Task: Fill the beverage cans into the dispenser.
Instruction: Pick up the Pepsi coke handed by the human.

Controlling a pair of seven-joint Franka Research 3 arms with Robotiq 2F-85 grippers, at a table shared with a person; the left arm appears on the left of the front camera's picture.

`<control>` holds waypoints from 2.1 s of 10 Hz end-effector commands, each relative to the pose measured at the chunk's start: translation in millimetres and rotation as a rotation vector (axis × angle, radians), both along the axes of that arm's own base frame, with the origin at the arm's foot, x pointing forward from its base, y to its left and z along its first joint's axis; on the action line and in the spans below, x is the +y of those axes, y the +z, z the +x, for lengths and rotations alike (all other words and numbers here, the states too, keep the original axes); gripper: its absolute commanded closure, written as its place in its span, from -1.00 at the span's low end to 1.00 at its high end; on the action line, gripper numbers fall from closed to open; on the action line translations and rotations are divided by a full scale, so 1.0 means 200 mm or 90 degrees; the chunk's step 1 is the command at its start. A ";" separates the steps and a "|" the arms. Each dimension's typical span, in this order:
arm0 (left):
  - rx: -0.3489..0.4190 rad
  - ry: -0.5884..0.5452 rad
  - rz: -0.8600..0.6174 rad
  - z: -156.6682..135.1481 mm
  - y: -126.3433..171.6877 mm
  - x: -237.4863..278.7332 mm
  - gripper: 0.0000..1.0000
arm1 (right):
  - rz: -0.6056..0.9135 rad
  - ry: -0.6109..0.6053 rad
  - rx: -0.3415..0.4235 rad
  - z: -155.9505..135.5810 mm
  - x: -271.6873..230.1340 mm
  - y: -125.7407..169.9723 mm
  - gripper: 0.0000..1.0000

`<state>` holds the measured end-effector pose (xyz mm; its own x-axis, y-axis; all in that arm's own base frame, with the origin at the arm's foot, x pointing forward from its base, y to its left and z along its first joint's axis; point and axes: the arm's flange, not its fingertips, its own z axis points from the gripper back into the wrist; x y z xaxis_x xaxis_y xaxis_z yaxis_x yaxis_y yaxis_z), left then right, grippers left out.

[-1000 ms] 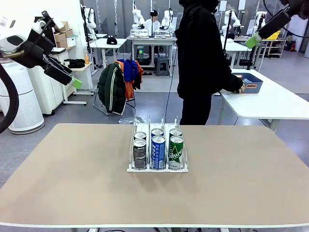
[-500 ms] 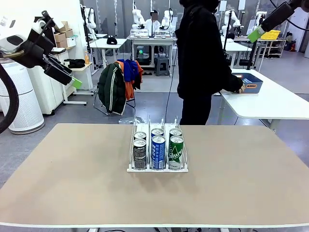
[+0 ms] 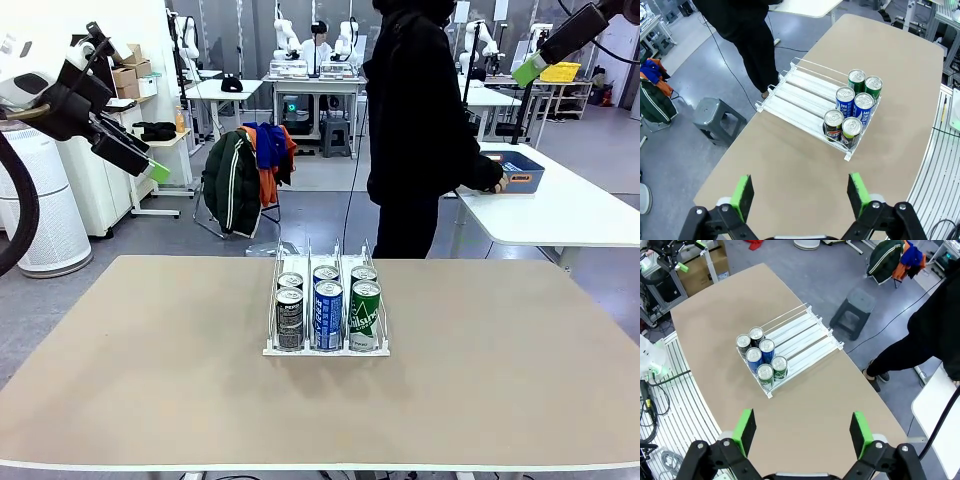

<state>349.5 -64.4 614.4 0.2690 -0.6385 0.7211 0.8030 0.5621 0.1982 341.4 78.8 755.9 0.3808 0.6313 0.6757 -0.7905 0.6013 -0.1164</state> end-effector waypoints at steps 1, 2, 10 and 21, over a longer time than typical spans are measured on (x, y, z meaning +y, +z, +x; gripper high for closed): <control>0.003 -0.006 -0.007 0.00 -0.01 0.00 -1.00 | 0.004 -0.004 -0.003 0.02 -0.01 0.00 -1.00; 0.003 -0.006 -0.007 0.00 -0.01 0.00 -1.00 | 0.018 -0.002 -0.004 0.04 -0.02 0.01 -1.00; 0.003 -0.006 -0.007 0.00 -0.01 0.00 -1.00 | 0.037 -0.002 0.003 0.02 -0.04 0.01 -1.00; -0.063 -0.099 0.025 -0.23 0.64 -0.05 -1.00 | 0.037 -0.002 0.003 0.02 -0.04 0.01 -1.00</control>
<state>299.8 -75.4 747.2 0.0991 -0.7052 0.7020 0.8656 0.4092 0.2888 345.7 70.4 760.2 0.3850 0.5870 0.7122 -0.7887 0.6100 -0.0764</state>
